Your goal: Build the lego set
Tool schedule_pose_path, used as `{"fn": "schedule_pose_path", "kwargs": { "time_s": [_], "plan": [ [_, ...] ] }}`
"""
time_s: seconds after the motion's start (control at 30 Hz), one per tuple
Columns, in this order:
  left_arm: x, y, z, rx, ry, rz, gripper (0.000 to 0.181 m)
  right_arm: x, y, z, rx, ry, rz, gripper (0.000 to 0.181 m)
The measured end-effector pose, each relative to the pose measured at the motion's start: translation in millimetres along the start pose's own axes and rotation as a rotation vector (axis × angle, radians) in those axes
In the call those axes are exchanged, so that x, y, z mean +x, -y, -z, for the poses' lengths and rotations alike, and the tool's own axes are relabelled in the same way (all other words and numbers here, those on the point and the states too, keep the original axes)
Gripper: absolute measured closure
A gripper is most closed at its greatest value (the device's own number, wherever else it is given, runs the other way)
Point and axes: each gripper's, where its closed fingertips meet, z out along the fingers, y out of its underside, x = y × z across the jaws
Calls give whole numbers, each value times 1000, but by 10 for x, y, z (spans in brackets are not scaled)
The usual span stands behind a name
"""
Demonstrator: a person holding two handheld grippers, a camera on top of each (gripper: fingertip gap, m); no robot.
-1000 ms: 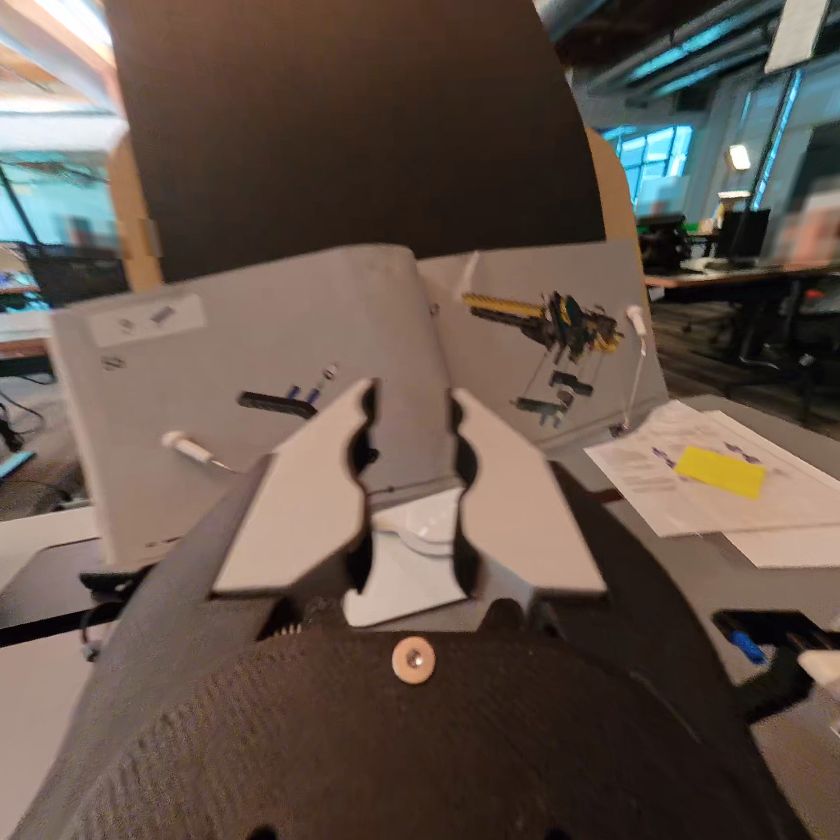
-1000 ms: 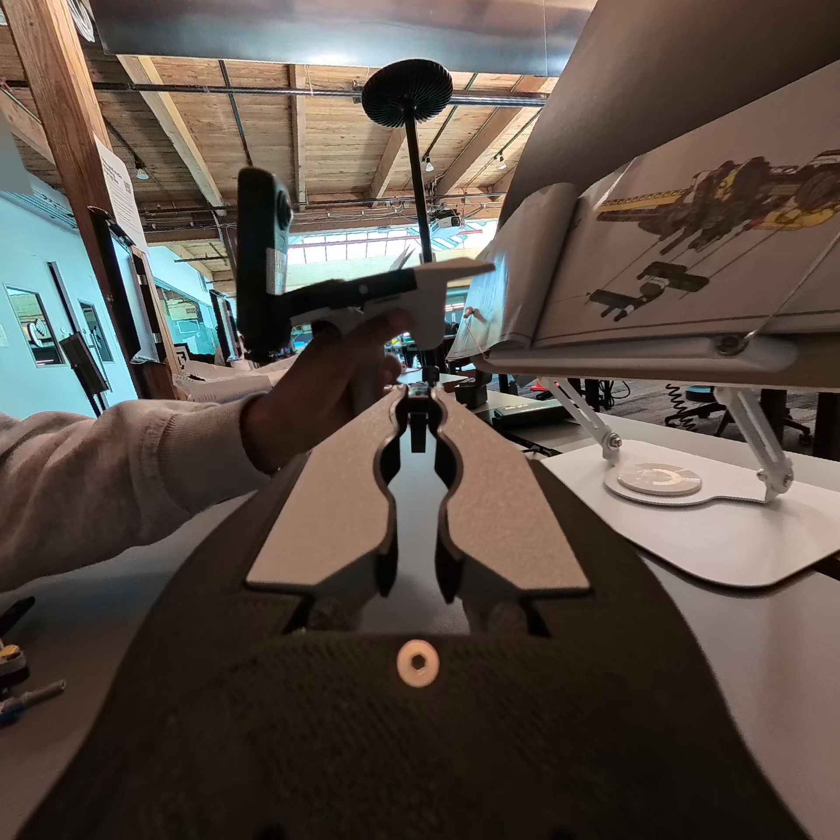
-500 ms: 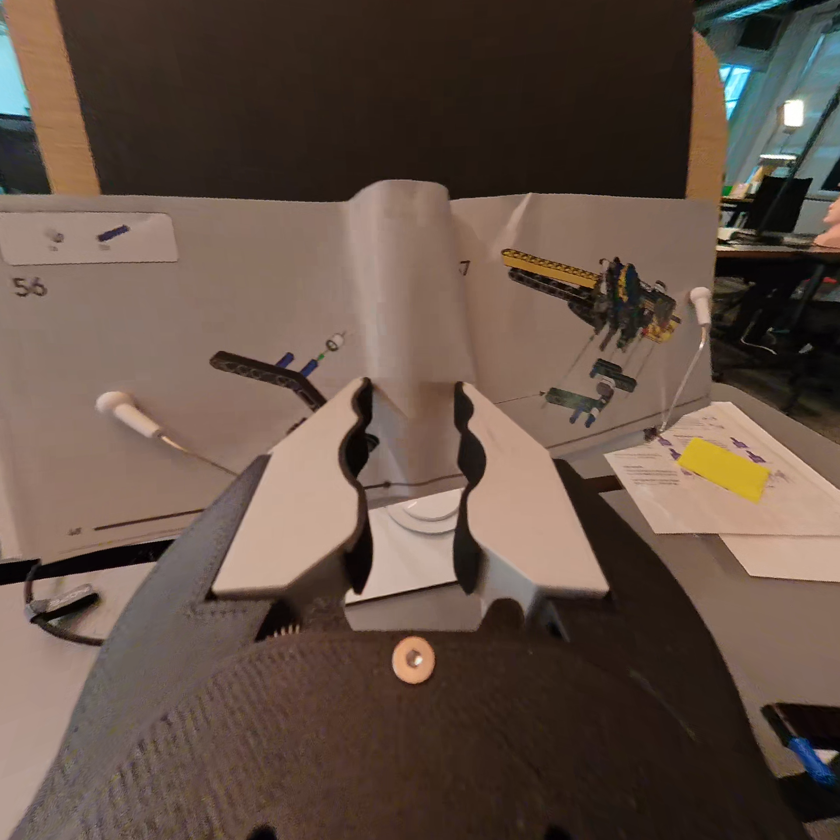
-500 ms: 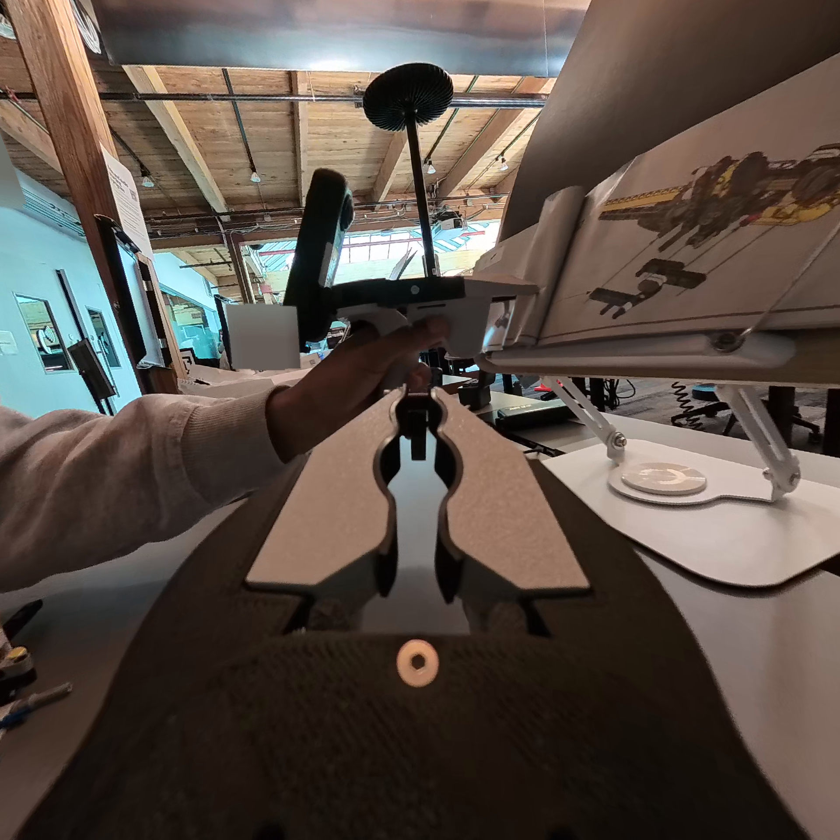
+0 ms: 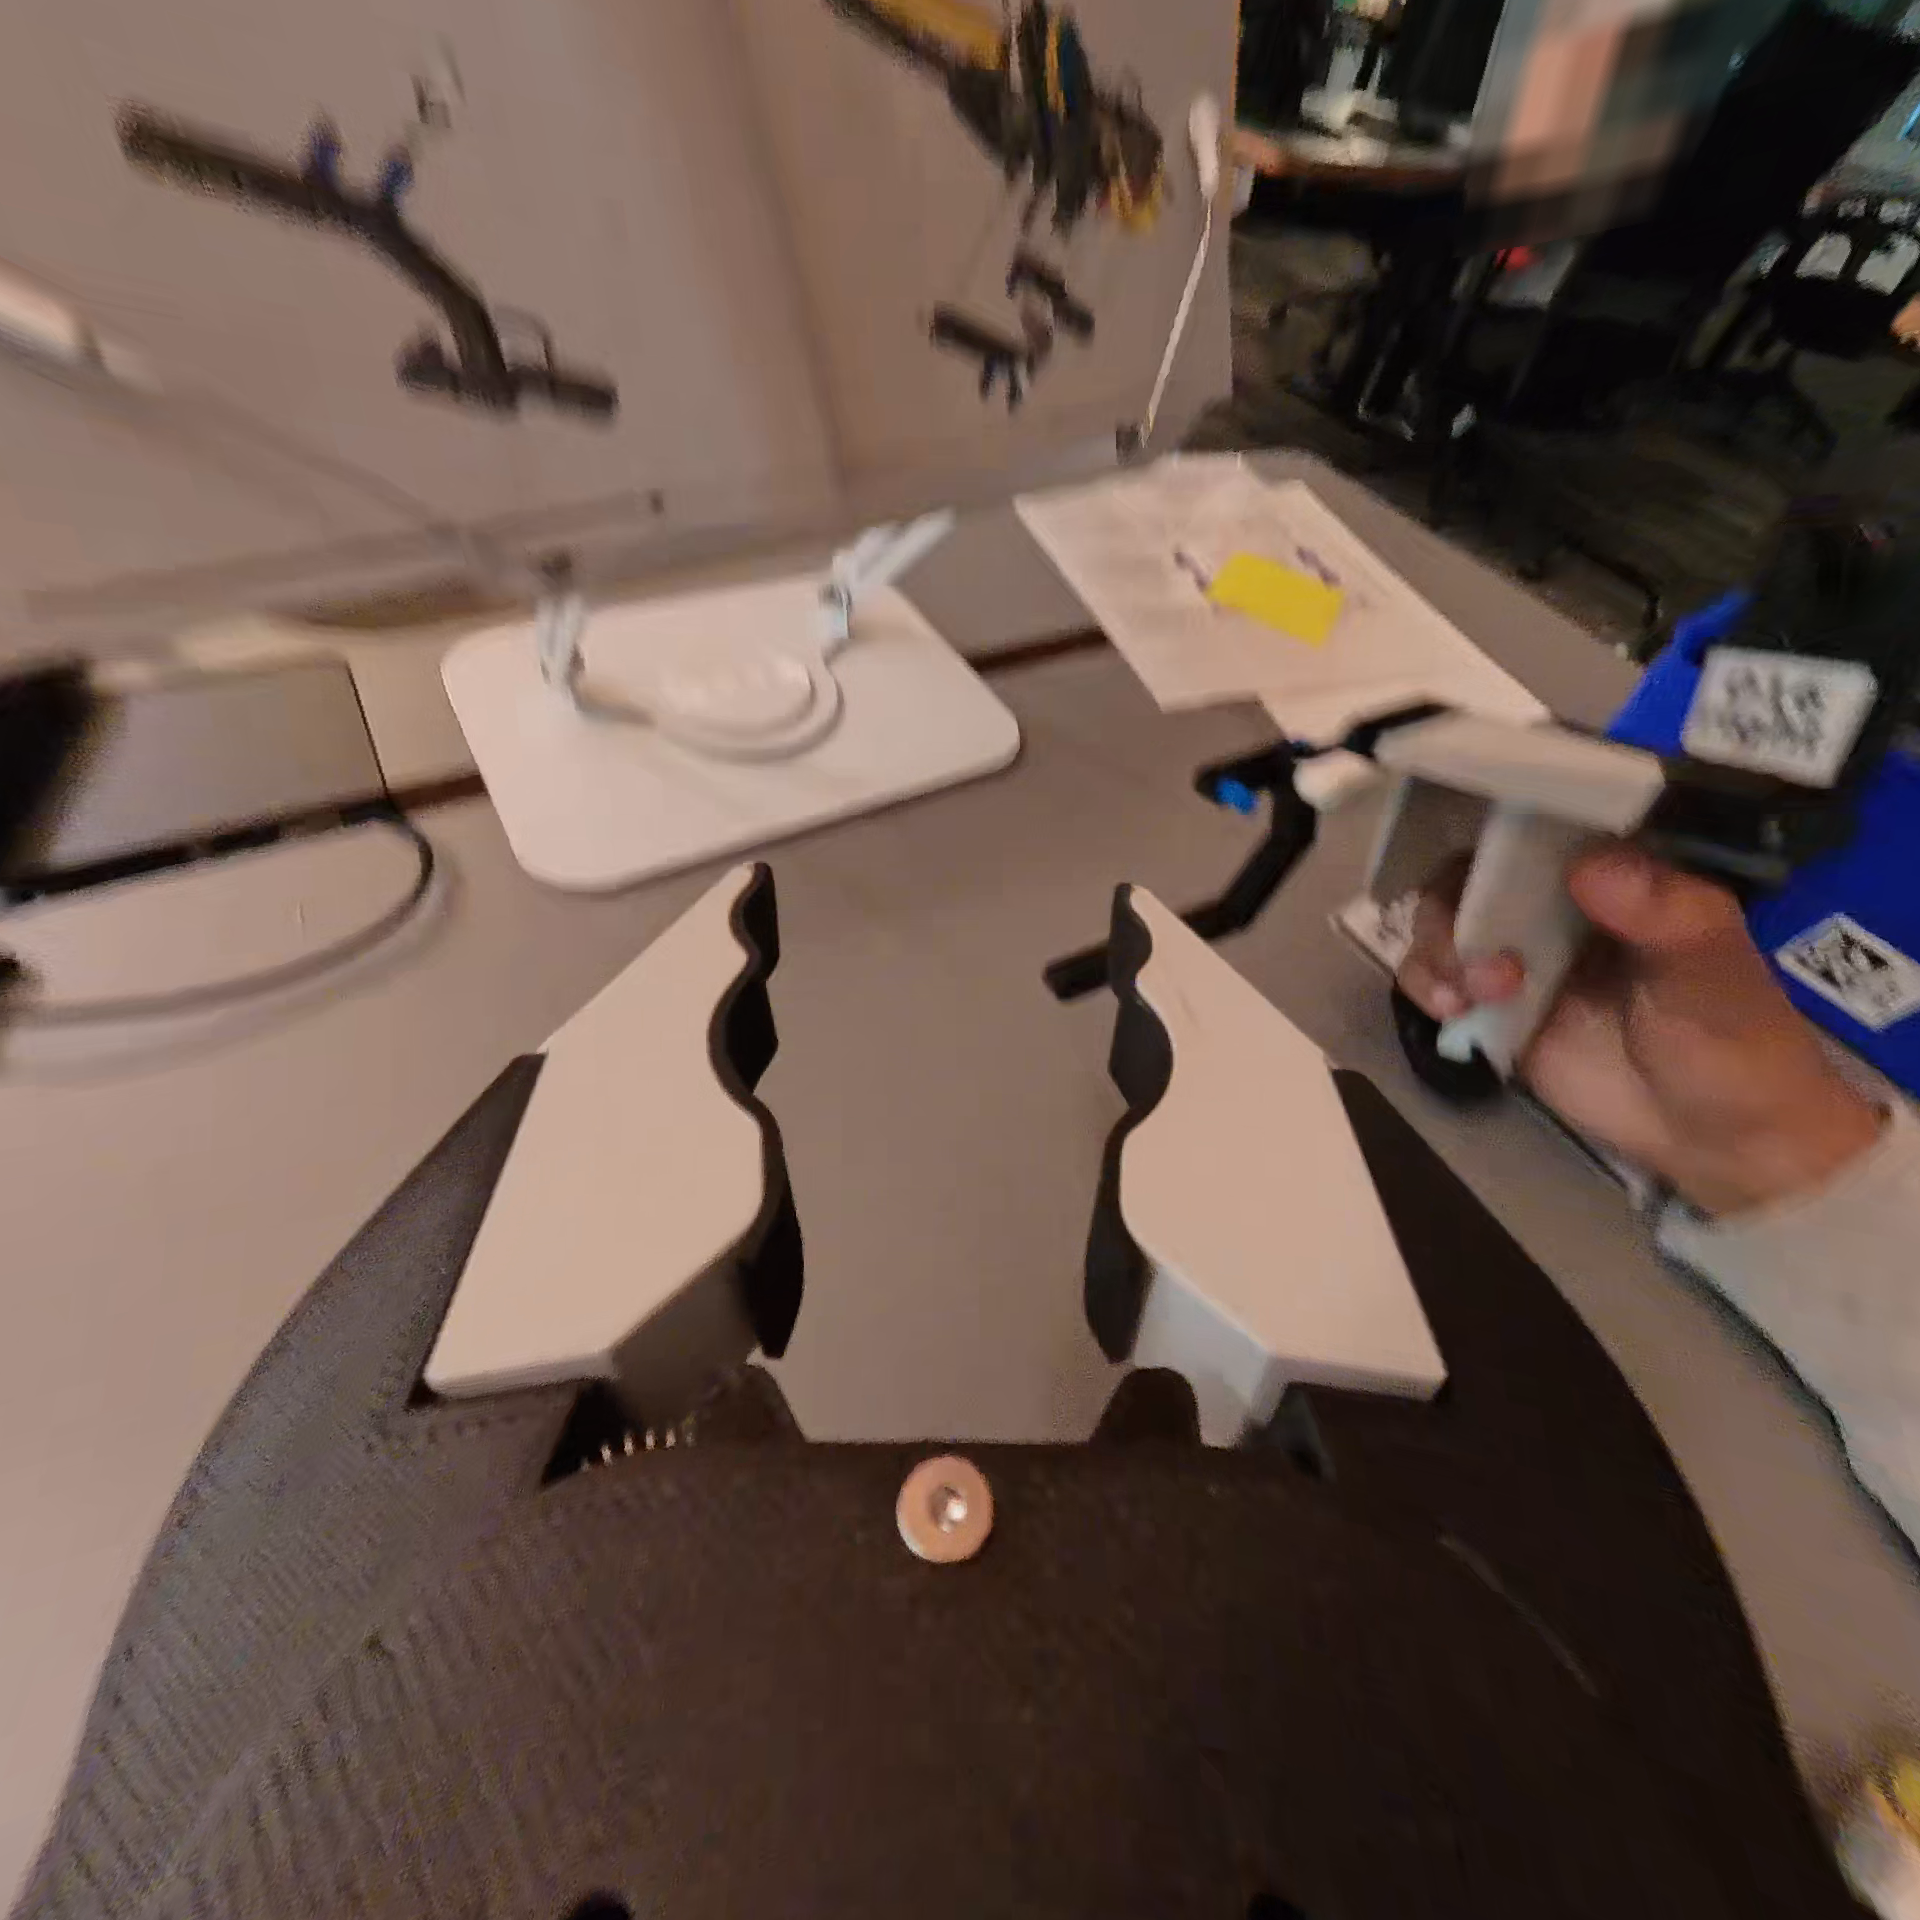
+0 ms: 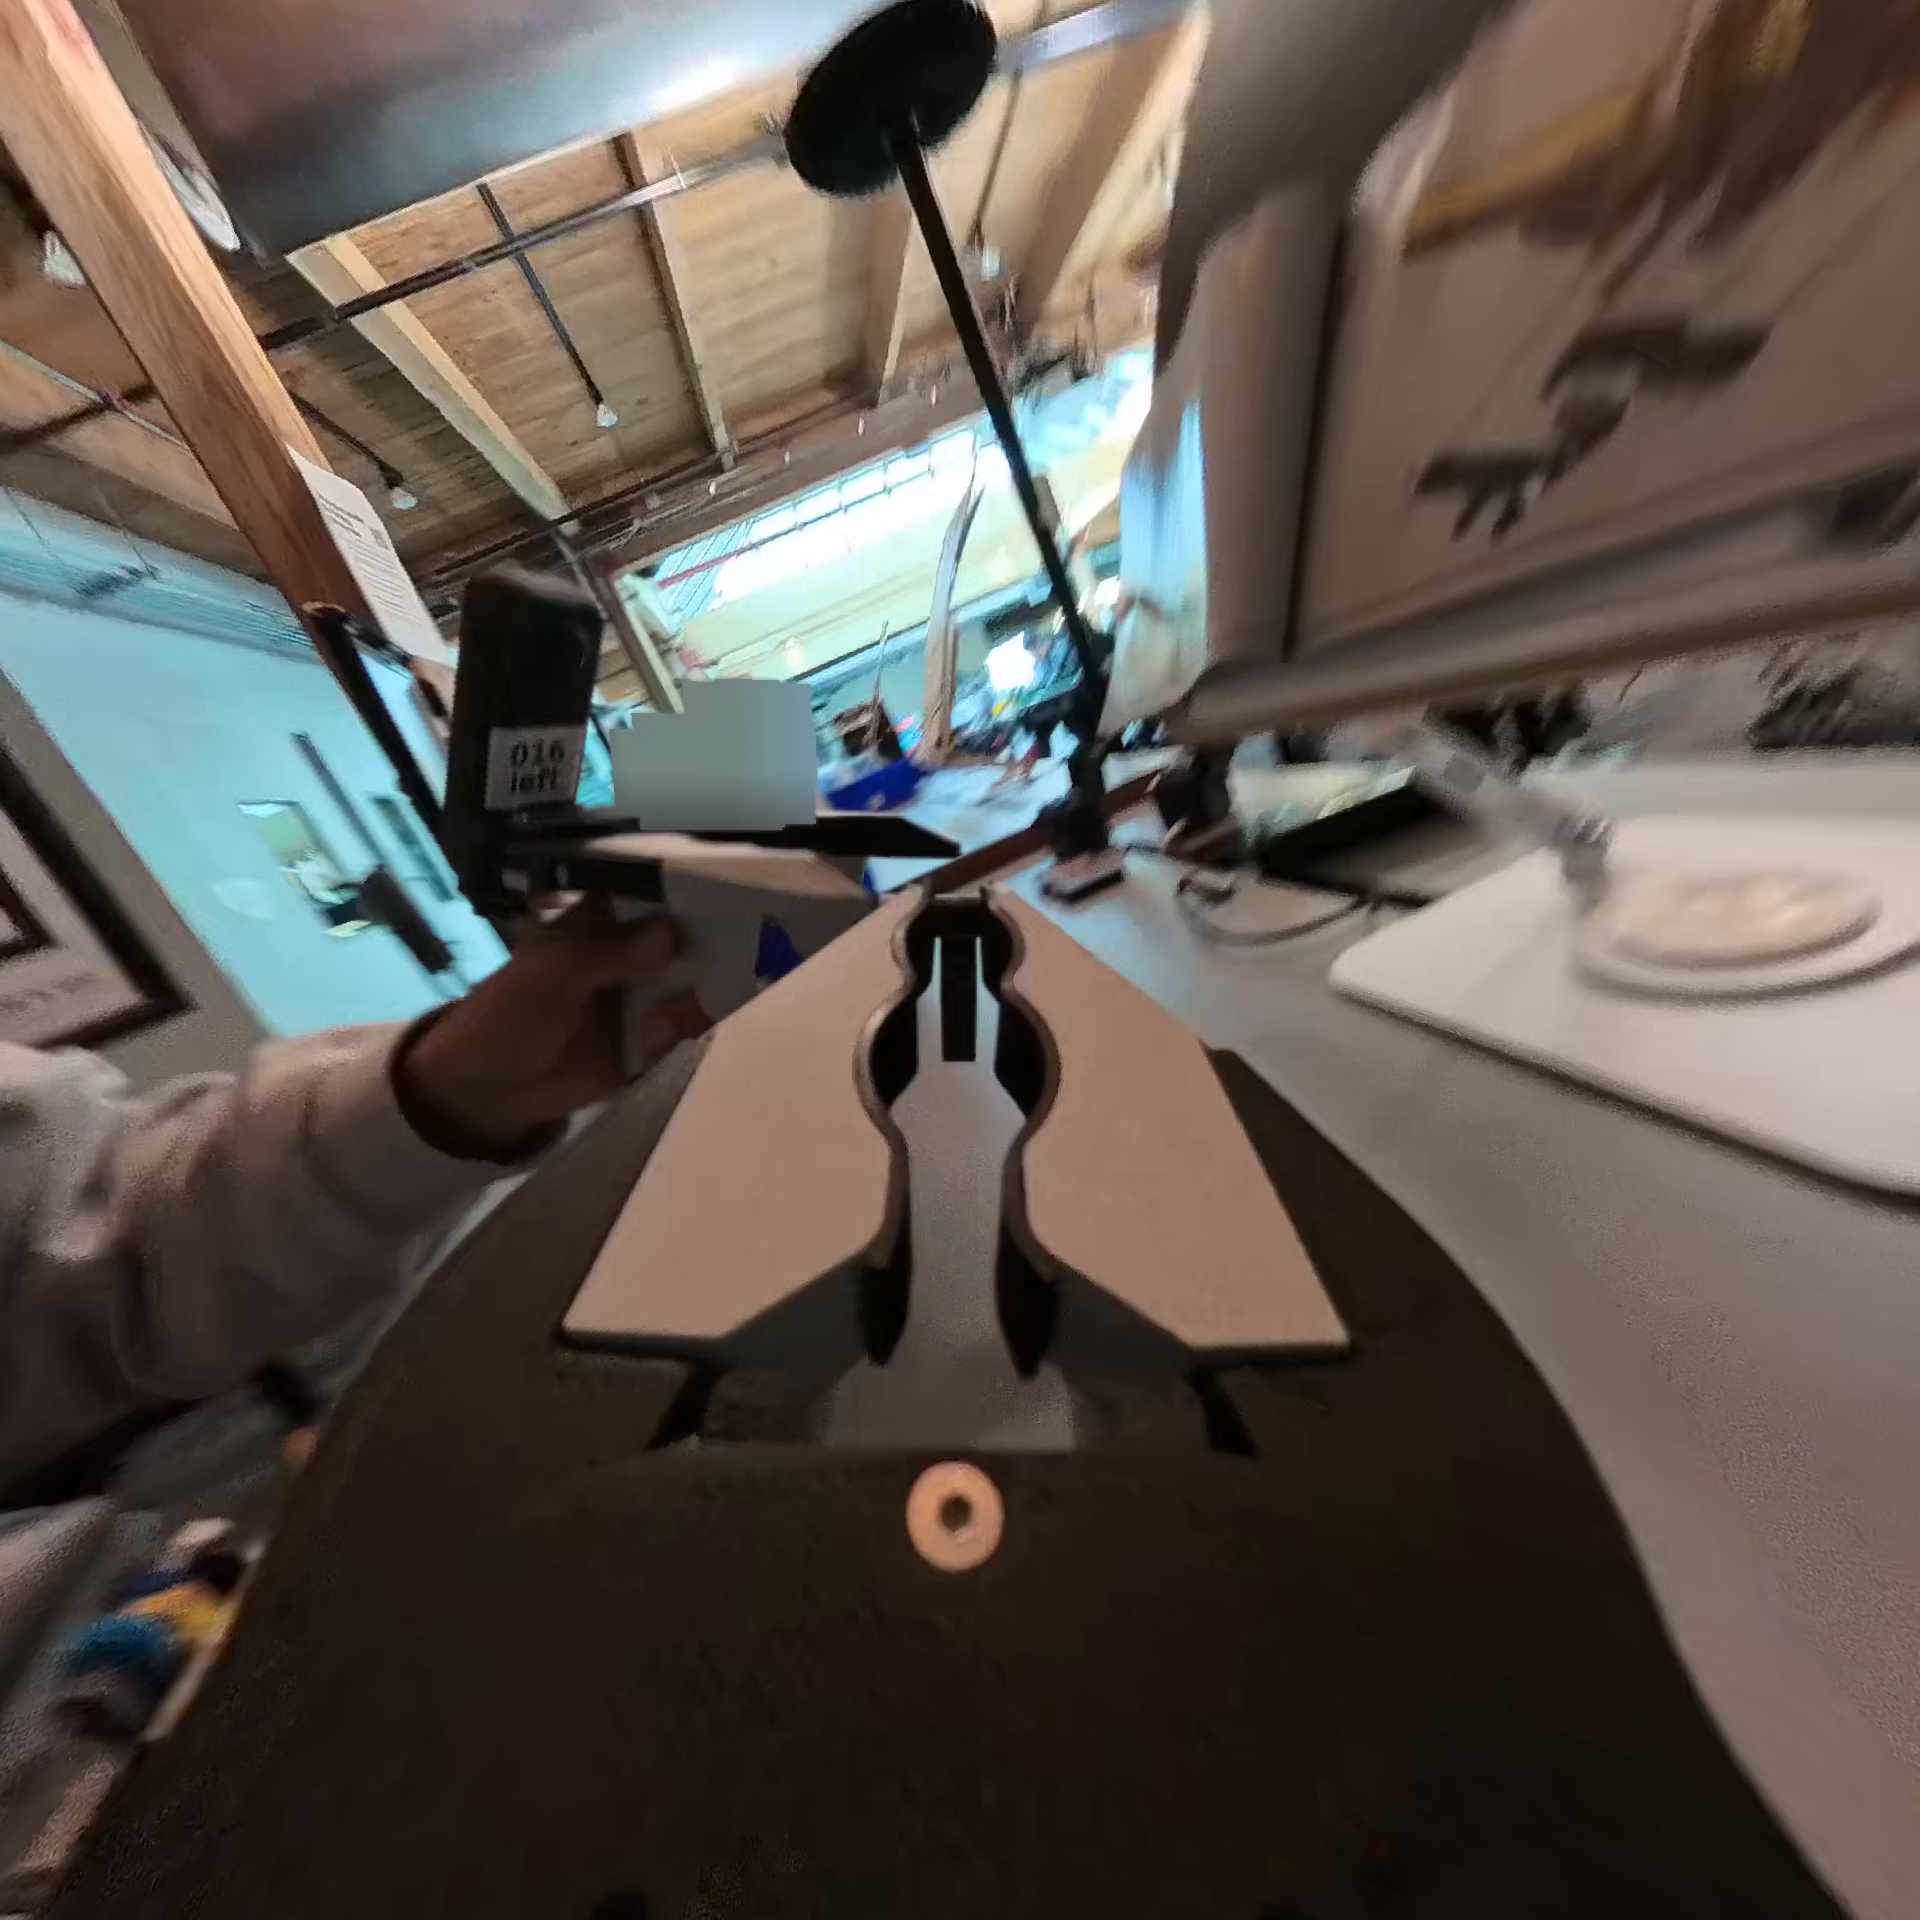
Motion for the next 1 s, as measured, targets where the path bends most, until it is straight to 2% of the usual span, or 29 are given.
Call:
{"fn": "schedule_pose_path", "kwargs": {
  "time_s": [0.17,0.3,0.47,0.67,0.83,1.0],
  "plan": [
    [80,-657,525,-136,-11,33,117,61,-502,-179,-218,-15,-421,176],
    [86,-932,781,-146,-6,47,117,64,-796,-244,-230,-127,-612,175],
    [157,-1040,987,-104,-59,103,118,185,-1019,-219,-361,-312,-478,174],
    [258,-1052,1208,19,-66,60,122,259,-1014,-165,-344,-351,-475,173],
    [292,-1081,1197,69,-120,115,119,310,-1063,-126,-380,-395,-465,162],
    [369,-1002,1243,167,-209,177,116,327,-1045,-92,-388,-404,-440,162]
  ]
}}
